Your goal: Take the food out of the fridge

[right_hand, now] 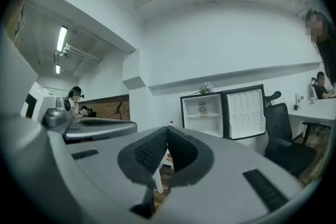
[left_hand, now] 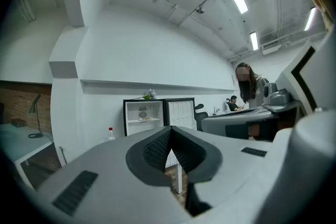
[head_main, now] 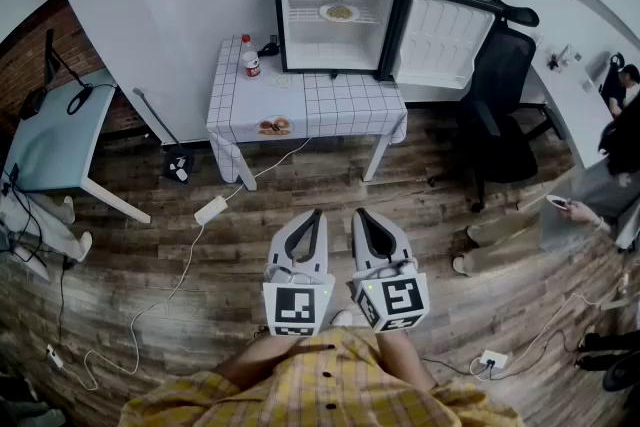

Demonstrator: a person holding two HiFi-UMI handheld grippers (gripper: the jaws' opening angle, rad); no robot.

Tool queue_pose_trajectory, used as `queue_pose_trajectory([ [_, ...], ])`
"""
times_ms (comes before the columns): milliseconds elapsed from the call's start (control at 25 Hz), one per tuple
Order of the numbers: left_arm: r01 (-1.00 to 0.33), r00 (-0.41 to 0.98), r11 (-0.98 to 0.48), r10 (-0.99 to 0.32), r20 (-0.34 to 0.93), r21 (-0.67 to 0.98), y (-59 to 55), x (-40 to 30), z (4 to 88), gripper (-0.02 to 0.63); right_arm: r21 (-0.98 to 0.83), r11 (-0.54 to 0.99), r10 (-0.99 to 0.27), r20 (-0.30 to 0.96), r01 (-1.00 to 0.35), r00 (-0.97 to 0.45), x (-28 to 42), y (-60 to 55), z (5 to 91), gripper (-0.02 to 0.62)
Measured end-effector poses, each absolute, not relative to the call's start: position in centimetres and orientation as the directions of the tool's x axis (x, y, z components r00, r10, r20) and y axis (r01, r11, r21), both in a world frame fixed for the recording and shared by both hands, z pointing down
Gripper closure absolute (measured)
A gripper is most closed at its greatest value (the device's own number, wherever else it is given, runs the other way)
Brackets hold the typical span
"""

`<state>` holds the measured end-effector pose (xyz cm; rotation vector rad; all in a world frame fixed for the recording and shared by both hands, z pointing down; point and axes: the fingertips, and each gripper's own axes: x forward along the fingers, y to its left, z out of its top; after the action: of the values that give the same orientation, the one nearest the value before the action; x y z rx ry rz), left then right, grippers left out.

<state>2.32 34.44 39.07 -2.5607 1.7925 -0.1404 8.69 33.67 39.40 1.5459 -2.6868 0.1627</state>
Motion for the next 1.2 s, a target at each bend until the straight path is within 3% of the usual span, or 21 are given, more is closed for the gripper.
queue_pose_trajectory([
  [440,-0.933,0.349,-0.352,-0.936,0.053,-0.07,35.4,0.7,39.2,0.598,-0.077,0.489,-0.866,0.079,-0.869,-0.494,7.2,34.5,39.5,0.588],
  [1200,-0.93,0.369,-0.369,-0.93,-0.001,0.004,34.1,-7.3,39.9,0.598,0.116,0.546,-0.836,0.137,-0.83,-0.531,-1.7,33.5,39.6,0.586],
])
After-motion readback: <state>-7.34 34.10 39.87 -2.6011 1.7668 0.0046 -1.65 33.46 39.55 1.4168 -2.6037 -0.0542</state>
